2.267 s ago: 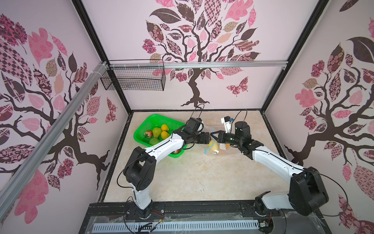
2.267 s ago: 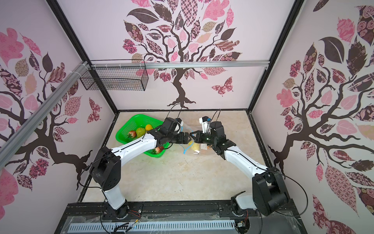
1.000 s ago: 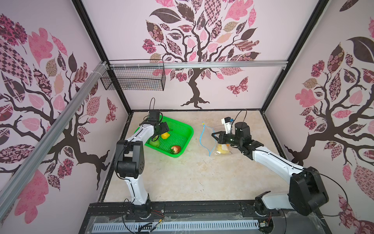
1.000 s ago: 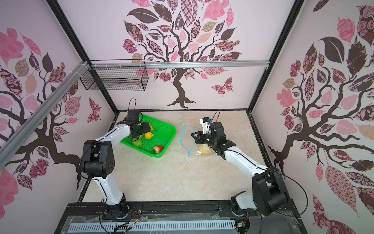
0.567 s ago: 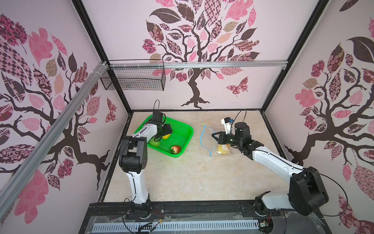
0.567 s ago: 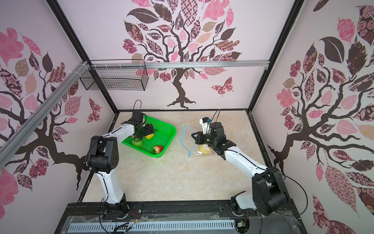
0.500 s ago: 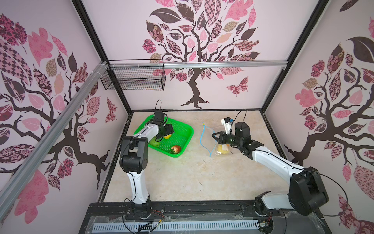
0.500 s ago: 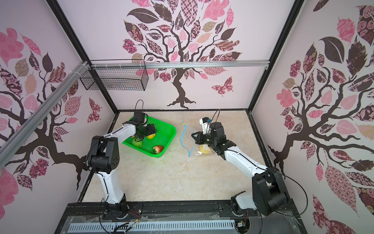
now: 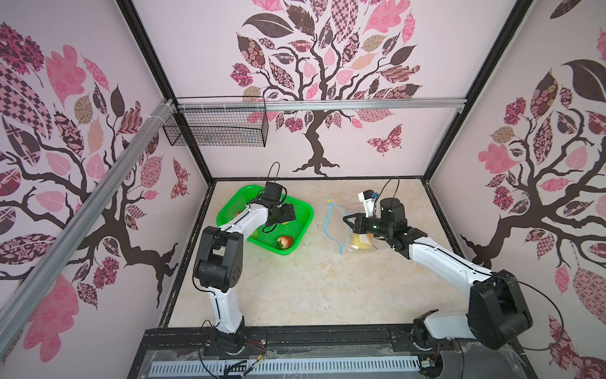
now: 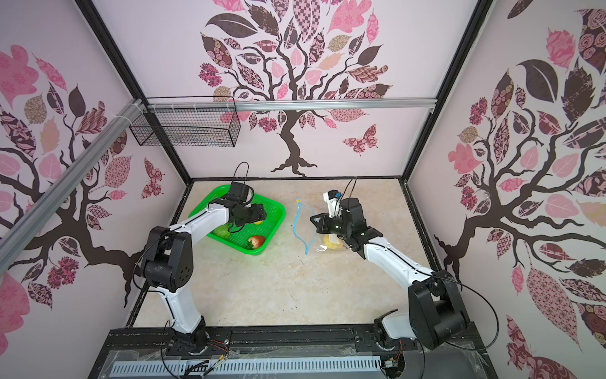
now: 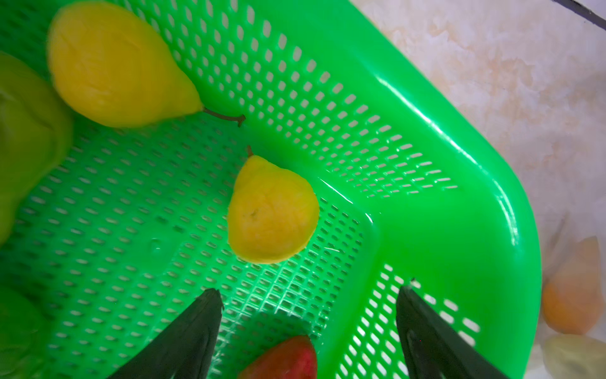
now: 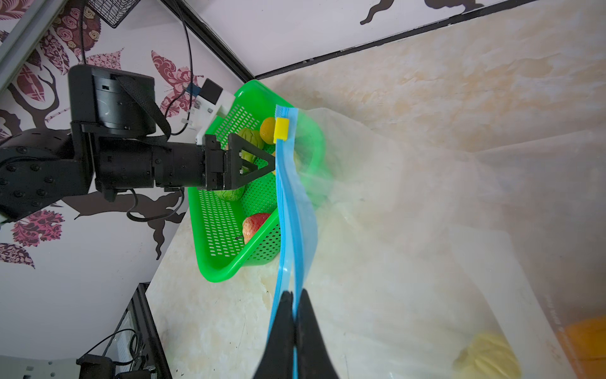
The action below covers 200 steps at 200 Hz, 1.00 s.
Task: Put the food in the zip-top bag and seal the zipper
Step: 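Lower the left gripper into the basket and grasp the yellow pear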
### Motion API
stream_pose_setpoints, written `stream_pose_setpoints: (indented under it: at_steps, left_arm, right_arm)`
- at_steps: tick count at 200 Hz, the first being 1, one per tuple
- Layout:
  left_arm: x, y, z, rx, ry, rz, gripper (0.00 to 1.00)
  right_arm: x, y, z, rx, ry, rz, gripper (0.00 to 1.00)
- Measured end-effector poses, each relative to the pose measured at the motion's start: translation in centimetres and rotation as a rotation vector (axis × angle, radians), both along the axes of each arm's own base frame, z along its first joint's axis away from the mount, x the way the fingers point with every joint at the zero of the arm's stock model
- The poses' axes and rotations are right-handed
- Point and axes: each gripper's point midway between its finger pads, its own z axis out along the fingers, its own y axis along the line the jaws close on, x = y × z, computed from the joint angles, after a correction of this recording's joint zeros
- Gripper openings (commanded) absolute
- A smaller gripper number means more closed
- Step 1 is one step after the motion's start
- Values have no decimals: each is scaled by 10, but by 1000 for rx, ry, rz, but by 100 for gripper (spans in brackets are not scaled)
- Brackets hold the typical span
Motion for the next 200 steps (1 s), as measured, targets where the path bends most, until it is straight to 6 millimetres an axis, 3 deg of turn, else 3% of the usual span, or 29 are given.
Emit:
stream_pose_setpoints:
  at_steps: [52, 73, 104, 131, 173, 200]
  left_arm:
    - [26, 17, 9, 141, -21, -69, 87]
    - [32, 14, -4, 152, 7, -108, 87]
    - [25, 9, -34, 137, 85, -131, 87]
    - [23, 6, -47, 121, 116, -138, 87]
    - [31, 2, -60, 112, 127, -138, 77]
    - [35, 1, -58, 112, 112, -139, 62]
  right_arm:
    - [0, 0, 0, -1, 0, -2, 0]
    - [0, 0, 0, -1, 0, -2, 0]
    - [0, 0, 0, -2, 0, -3, 0]
    - [0, 0, 0, -2, 1, -3, 0]
    - [1, -2, -2, -9, 2, -8, 0]
    - [0, -3, -4, -20, 5, -10, 0]
